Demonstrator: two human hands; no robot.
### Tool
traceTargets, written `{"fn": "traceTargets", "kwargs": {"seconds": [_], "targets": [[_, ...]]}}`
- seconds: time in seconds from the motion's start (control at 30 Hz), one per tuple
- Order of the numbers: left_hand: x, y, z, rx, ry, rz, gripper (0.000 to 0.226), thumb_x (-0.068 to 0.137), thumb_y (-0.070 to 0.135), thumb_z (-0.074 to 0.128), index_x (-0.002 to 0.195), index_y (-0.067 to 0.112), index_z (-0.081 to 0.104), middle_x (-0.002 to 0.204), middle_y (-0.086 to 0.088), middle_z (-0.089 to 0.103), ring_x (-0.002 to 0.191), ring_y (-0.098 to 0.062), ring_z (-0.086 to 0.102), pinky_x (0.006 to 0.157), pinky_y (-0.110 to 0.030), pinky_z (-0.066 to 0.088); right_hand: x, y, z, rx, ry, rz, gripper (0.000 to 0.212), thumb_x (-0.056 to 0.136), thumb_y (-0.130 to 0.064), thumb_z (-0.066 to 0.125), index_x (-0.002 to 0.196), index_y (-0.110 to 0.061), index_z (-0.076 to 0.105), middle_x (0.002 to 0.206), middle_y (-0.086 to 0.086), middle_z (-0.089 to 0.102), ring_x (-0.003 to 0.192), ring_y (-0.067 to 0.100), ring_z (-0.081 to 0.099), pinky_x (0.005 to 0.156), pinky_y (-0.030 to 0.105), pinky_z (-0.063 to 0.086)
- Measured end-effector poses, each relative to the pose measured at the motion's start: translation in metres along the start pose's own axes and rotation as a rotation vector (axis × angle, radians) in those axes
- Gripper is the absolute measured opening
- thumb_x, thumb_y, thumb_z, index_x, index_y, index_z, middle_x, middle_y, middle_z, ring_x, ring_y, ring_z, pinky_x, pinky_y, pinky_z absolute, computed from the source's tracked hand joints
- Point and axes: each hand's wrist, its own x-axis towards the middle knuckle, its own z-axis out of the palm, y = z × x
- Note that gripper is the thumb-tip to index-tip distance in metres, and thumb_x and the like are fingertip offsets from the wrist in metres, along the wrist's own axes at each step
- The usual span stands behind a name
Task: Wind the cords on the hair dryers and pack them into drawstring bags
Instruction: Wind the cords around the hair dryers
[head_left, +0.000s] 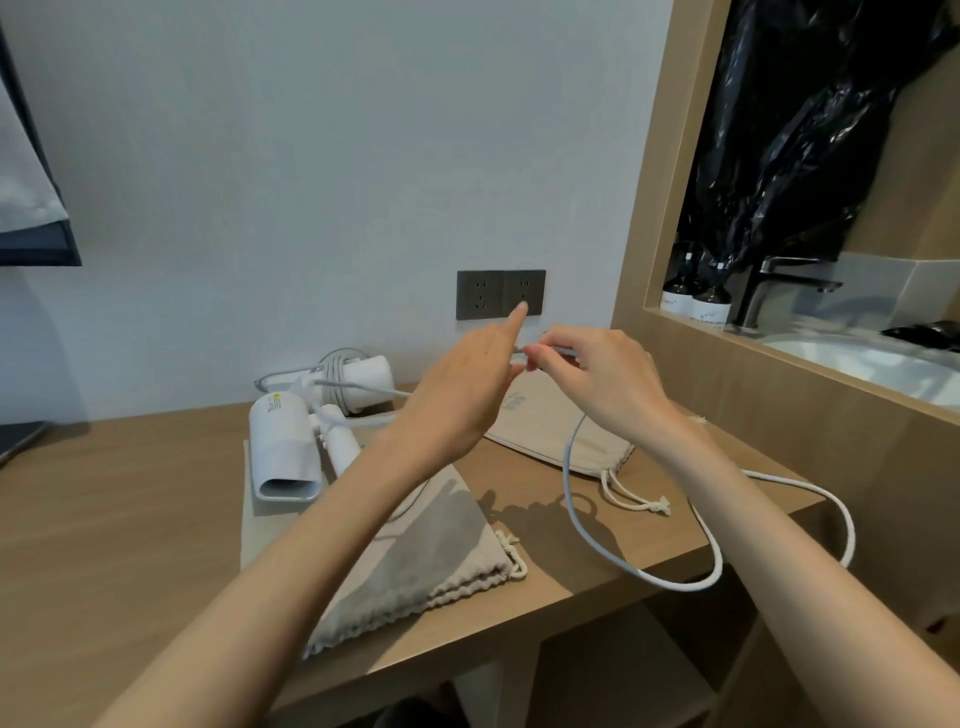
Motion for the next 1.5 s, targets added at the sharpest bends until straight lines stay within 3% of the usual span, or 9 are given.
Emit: {"fn": "traceTargets", "kwargs": {"seconds": [0.1, 0.2, 0.4, 0.53, 0.87, 1.07, 1.3, 1.4, 1.5], "targets": [[-0.003, -0.010, -0.001, -0.395, 0.066, -0.031, 0.026, 0.101, 0.016, 0.040, 0.119, 0.014, 0.059, 0.093, -0.002, 0.065, 0.084, -0.014, 0.058, 0.071, -0.015, 0.038, -0.004, 0.010, -0.004, 0.090, -0.013, 0.011, 0.033, 0.093, -0.048, 0.051, 0.073, -0.026, 0.067, 0.059, -0.005, 0.060, 0.051, 0.006, 0.047, 0.050, 0.027, 0.032], [-0.003, -0.031, 0.003, -0.501, 0.202, -0.200, 0.024, 0.101, 0.019, 0.040, 0.091, 0.016, 0.062, 0.062, 0.001, 0.045, 0.054, -0.010, 0.038, 0.051, -0.020, 0.028, -0.005, 0.024, -0.014, 0.232, 0.072, 0.063, 0.035, 0.092, -0.047, 0.054, 0.070, -0.022, 0.068, 0.059, -0.005, 0.061, 0.052, 0.005, 0.045, 0.053, 0.028, 0.032], [0.002, -0.068, 0.022, -0.753, 0.283, -0.556, 0.031, 0.101, 0.024, 0.038, 0.076, 0.027, 0.056, 0.065, 0.002, 0.042, 0.060, -0.017, 0.041, 0.063, -0.032, 0.037, -0.012, 0.038, -0.011, 0.158, 0.187, 0.182, 0.037, 0.089, -0.054, 0.055, 0.072, -0.025, 0.070, 0.052, -0.012, 0.055, 0.053, -0.001, 0.048, 0.049, 0.025, 0.027], [-0.009, -0.075, 0.025, -0.777, 0.300, -0.573, 0.028, 0.098, 0.029, 0.044, 0.077, 0.027, 0.061, 0.063, 0.000, 0.046, 0.061, -0.018, 0.045, 0.058, -0.032, 0.040, -0.016, 0.046, -0.008, 0.170, 0.211, 0.251, 0.041, 0.090, -0.056, 0.051, 0.069, -0.024, 0.066, 0.050, -0.009, 0.053, 0.049, 0.004, 0.044, 0.051, 0.028, 0.030], [-0.030, -0.093, 0.010, -0.727, -0.036, -0.397, 0.024, 0.092, 0.023, 0.060, 0.116, 0.026, 0.059, 0.089, -0.002, 0.065, 0.075, -0.011, 0.063, 0.071, -0.024, 0.050, -0.004, -0.003, 0.037, 0.311, -0.284, 0.040, 0.022, 0.088, -0.052, 0.057, 0.094, -0.032, 0.067, 0.067, 0.002, 0.053, 0.054, 0.006, 0.040, 0.055, 0.028, 0.030], [-0.054, -0.132, -0.012, -0.482, 0.186, -0.548, 0.020, 0.093, 0.013, 0.054, 0.109, 0.018, 0.065, 0.104, 0.005, 0.065, 0.090, -0.010, 0.059, 0.075, -0.017, 0.041, 0.006, -0.020, 0.079, 0.252, -0.423, 0.087, 0.025, 0.090, -0.047, 0.056, 0.102, -0.027, 0.066, 0.060, -0.010, 0.044, 0.053, 0.002, 0.040, 0.051, 0.024, 0.025], [-0.089, -0.181, -0.013, -0.304, 0.072, -0.984, 0.058, 0.084, 0.034, 0.056, 0.137, 0.014, 0.046, 0.134, -0.023, 0.049, 0.129, -0.034, 0.040, 0.107, -0.036, 0.028, 0.011, -0.028, 0.145, 0.205, -0.656, 0.194, 0.057, 0.094, -0.039, 0.052, 0.143, -0.018, 0.032, 0.137, 0.005, 0.051, 0.120, 0.024, 0.052, 0.081, 0.028, 0.038], [-0.098, -0.179, -0.005, -0.569, 0.014, -1.063, 0.086, 0.061, 0.048, 0.050, 0.139, 0.014, 0.040, 0.139, -0.018, 0.045, 0.129, -0.033, 0.042, 0.108, -0.041, 0.035, 0.011, -0.030, 0.169, 0.197, -0.582, 0.286, 0.068, 0.090, -0.040, 0.054, 0.146, -0.019, 0.021, 0.121, 0.010, 0.060, 0.102, 0.030, 0.060, 0.075, 0.033, 0.044], [-0.102, -0.185, 0.008, -0.737, 0.124, -1.102, 0.083, 0.059, 0.057, 0.058, 0.131, 0.016, 0.044, 0.132, -0.012, 0.050, 0.119, -0.030, 0.050, 0.103, -0.047, 0.042, 0.017, -0.025, 0.188, 0.134, -0.505, 0.351, 0.054, 0.089, -0.043, 0.053, 0.135, -0.019, 0.037, 0.117, 0.008, 0.061, 0.105, 0.031, 0.059, 0.081, 0.037, 0.048]]}}
